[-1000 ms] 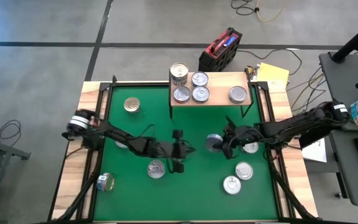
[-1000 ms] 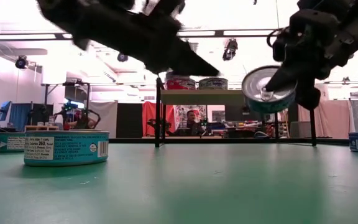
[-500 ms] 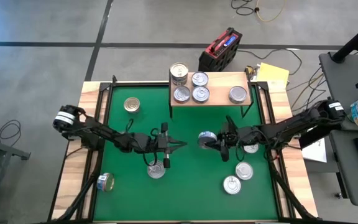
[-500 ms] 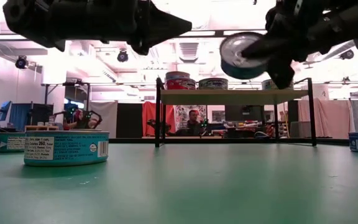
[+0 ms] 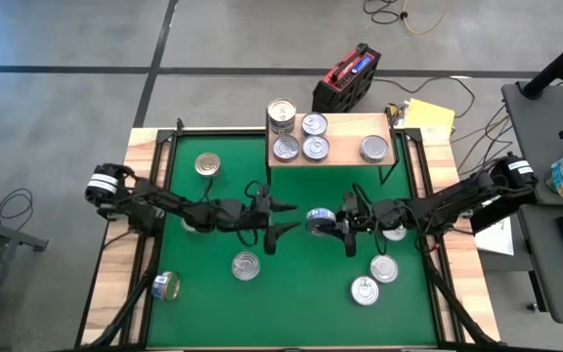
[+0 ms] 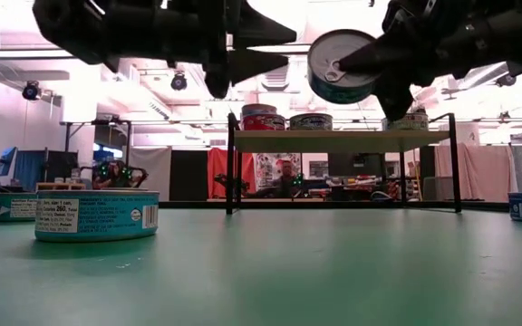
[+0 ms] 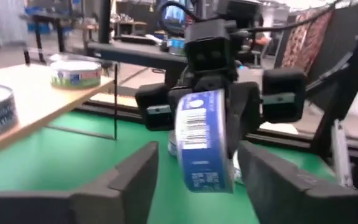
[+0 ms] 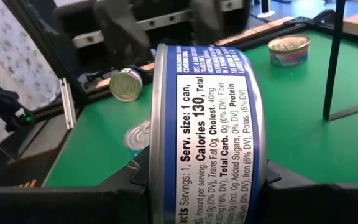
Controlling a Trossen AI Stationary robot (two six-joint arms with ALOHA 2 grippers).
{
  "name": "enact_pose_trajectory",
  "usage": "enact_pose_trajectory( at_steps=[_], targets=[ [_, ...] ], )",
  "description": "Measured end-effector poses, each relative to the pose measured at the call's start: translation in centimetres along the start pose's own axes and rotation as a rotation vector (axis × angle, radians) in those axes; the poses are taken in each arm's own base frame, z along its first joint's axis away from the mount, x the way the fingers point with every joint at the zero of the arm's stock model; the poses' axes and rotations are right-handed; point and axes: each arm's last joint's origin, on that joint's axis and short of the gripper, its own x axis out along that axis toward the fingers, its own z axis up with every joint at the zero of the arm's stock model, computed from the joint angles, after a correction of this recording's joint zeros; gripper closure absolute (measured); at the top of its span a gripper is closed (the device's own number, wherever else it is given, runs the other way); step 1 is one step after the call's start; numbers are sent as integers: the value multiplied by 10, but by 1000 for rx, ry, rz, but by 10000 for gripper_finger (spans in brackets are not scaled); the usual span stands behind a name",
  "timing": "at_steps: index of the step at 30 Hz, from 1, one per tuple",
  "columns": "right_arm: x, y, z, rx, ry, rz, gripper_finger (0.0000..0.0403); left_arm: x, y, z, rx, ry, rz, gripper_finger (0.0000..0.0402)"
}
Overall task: Stack canned seafood by type on shelf
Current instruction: Put the blue tuna can on the shelf
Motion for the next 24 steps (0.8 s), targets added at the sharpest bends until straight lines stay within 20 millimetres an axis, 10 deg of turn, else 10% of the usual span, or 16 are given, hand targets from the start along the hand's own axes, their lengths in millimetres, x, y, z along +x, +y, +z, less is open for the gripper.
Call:
enact_pose_trajectory(
  at_steps=[24],
  targets=[
    [10,6,14,-170,-66,-6,280,36,7,-6,-1,35,-158,177]
  ],
)
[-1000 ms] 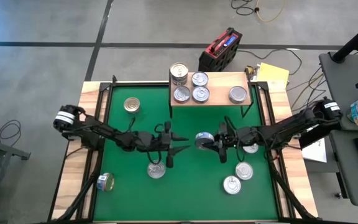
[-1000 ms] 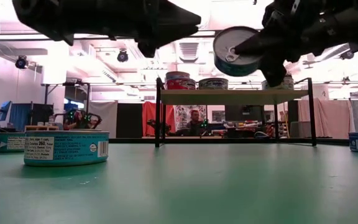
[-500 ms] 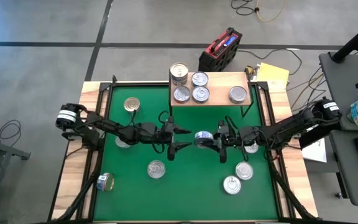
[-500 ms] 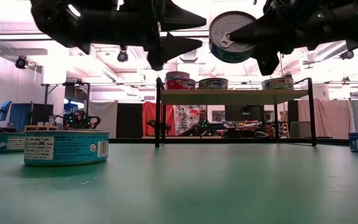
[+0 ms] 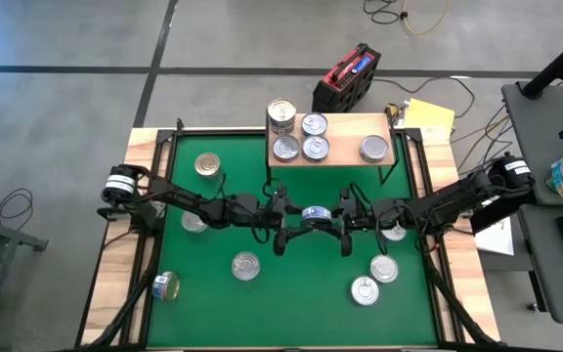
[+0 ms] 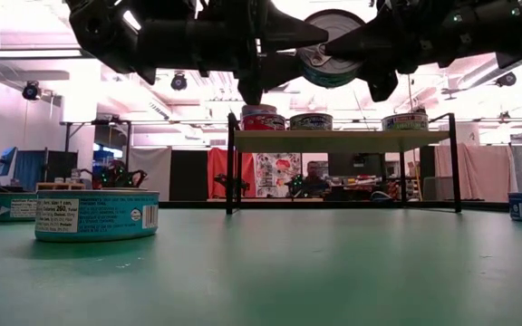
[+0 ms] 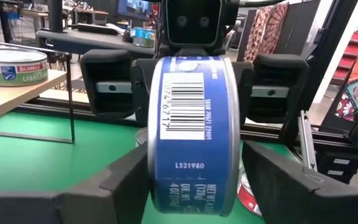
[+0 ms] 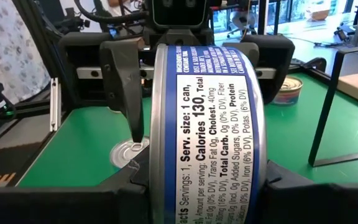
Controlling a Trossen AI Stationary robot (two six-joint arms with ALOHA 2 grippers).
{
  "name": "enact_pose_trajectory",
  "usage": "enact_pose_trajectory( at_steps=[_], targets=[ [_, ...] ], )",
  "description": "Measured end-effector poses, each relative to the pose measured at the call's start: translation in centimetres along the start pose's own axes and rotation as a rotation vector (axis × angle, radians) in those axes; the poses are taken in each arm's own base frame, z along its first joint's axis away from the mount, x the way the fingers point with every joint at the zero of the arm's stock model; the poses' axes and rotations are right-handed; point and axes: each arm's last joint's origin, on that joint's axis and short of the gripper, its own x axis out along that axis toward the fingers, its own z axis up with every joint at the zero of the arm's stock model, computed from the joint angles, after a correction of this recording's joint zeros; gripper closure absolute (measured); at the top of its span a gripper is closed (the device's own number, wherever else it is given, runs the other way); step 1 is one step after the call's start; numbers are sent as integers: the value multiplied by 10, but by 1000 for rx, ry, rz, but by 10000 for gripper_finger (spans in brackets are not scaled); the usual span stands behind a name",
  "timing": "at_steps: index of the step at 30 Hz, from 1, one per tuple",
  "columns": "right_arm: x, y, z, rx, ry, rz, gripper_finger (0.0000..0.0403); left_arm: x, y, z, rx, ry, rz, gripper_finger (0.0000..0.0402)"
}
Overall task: Stack canned seafood by type on shelf
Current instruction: Put the blue tuna can on the shelf
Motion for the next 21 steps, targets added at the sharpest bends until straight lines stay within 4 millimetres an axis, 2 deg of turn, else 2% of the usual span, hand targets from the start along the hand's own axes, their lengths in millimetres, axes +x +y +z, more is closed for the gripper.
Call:
enact_pose_trajectory(
  at_steps=[6,10,16,21],
  targets=[
    [0,0,0,9,2,6,280,0,0,0,-3,1,1,278],
    [0,0,0,27,3,6,276,0,1,0,-17,1,2,279],
    [-1,0,0,56,7,1,172,-2,0,1,-63,-12,-7,279],
    [-4,-1,1,72,30,0,118,-12,2,2,-114,-53,-9,279]
  ],
)
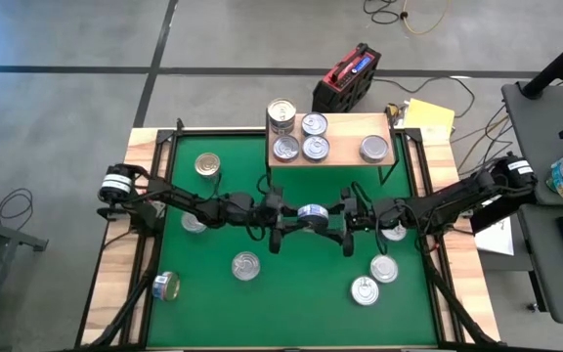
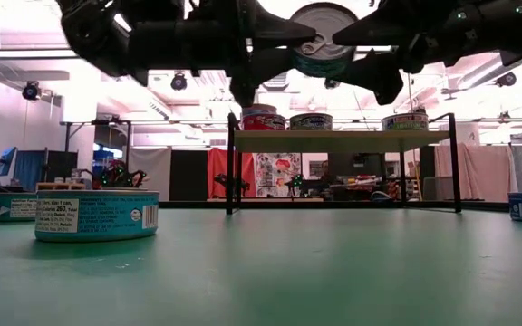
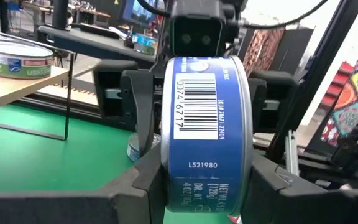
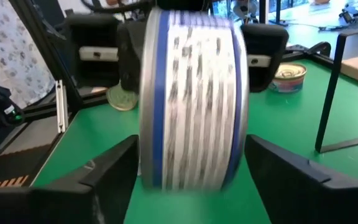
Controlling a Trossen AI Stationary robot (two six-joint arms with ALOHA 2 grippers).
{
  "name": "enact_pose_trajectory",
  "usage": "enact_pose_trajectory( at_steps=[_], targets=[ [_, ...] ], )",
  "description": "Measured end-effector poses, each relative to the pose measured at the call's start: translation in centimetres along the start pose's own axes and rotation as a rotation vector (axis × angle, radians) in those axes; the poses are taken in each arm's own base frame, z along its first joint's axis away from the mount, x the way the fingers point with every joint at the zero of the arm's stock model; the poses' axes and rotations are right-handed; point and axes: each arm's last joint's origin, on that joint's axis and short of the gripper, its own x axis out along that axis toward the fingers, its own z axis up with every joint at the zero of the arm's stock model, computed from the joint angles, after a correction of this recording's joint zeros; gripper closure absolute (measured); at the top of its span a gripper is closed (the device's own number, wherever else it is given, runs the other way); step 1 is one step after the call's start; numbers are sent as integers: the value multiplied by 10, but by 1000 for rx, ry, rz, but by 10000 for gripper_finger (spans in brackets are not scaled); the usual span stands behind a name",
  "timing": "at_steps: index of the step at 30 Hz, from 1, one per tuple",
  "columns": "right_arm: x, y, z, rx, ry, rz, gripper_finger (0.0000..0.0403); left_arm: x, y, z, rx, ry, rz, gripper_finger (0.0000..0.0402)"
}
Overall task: Stack canned seafood by type on shelf
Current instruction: Put the blue tuna can on the shelf
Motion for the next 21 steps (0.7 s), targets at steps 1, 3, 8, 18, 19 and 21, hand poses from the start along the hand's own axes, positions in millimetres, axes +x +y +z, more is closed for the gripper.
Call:
enact_pose_trajectory(
  at_steps=[1,3,8,18,19,21],
  targets=[
    [-1,0,1,3,3,-1,112,-3,0,-1,-11,-15,-3,279],
    [-4,0,3,12,3,-1,107,-10,1,-2,-42,-40,-11,279],
    [-14,2,13,-18,-20,6,117,-25,4,-7,-187,-68,-22,279],
    [-23,47,20,-577,-14,33,154,-41,27,-14,-746,49,-97,279],
    [-22,52,20,-668,15,2,155,-41,27,-14,-781,53,-98,279],
    [-19,63,18,-831,81,-74,155,-41,29,-13,-842,73,-118,279]
  ],
)
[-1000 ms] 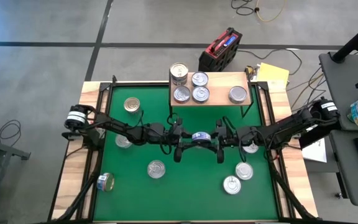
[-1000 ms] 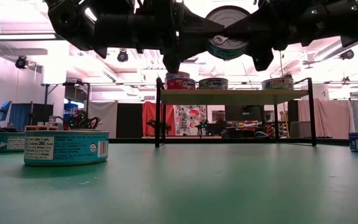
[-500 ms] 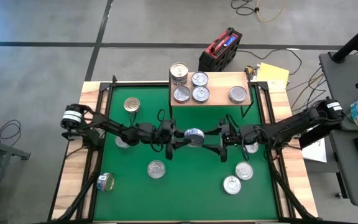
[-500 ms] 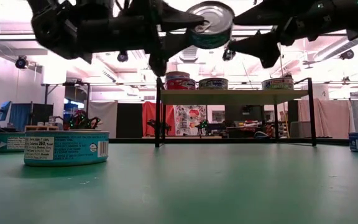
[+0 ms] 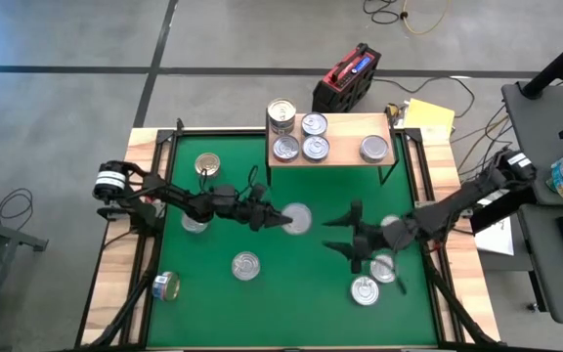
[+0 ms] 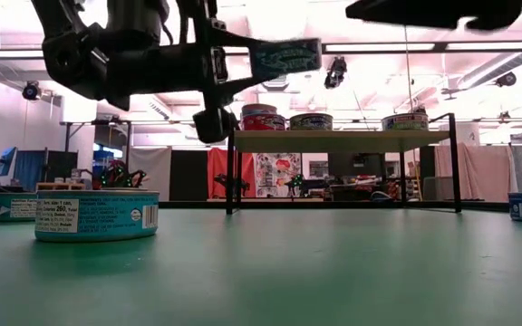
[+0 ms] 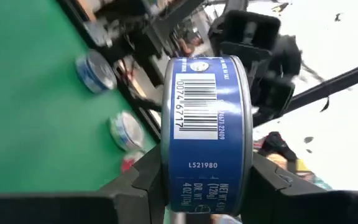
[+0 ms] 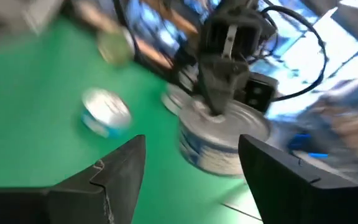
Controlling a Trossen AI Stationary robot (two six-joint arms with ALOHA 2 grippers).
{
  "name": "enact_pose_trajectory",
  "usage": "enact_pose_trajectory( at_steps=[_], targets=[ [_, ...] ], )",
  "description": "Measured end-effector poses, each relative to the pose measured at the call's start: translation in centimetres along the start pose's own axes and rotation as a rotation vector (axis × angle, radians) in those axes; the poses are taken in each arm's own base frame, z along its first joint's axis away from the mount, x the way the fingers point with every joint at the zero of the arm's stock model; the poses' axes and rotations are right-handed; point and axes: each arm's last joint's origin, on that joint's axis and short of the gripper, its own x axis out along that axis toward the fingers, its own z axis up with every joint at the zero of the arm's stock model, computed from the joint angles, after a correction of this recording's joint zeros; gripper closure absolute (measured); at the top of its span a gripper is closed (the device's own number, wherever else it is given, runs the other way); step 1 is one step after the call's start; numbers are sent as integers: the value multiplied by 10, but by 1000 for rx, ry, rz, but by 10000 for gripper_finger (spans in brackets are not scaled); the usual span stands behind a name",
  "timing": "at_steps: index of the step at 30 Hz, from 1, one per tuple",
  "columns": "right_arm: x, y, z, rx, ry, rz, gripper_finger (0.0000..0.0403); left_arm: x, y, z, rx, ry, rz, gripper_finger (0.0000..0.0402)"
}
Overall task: Stack canned seafood by type on shelf
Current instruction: Put the blue tuna can on the shelf
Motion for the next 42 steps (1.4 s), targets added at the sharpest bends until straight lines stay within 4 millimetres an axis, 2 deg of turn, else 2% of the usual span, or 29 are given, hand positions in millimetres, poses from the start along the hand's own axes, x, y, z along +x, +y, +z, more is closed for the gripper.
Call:
enact_pose_trajectory(
  at_steps=[5,9,13,17,22,30,37,39,42],
  targets=[
    [14,13,19,-284,194,-184,139,4,-4,5,-143,23,-35,279],
    [31,26,23,-507,293,-215,119,6,-5,8,-224,35,-38,279],
    [44,37,24,-602,332,-206,106,4,-1,11,-249,22,-25,279],
    [51,41,24,-660,367,-215,109,4,-1,11,-258,32,-23,279],
    [58,42,24,-763,411,-219,132,7,-5,11,-268,61,-46,279],
    [61,39,33,-798,411,-231,184,19,-17,15,-246,119,-83,279],
    [61,39,32,-845,427,-223,256,22,-18,16,-194,124,-77,276],
    [61,39,33,-846,431,-228,271,22,-18,16,-168,120,-85,244],
    [61,39,33,-834,428,-233,271,22,-20,17,-131,115,-104,176]
  ],
)
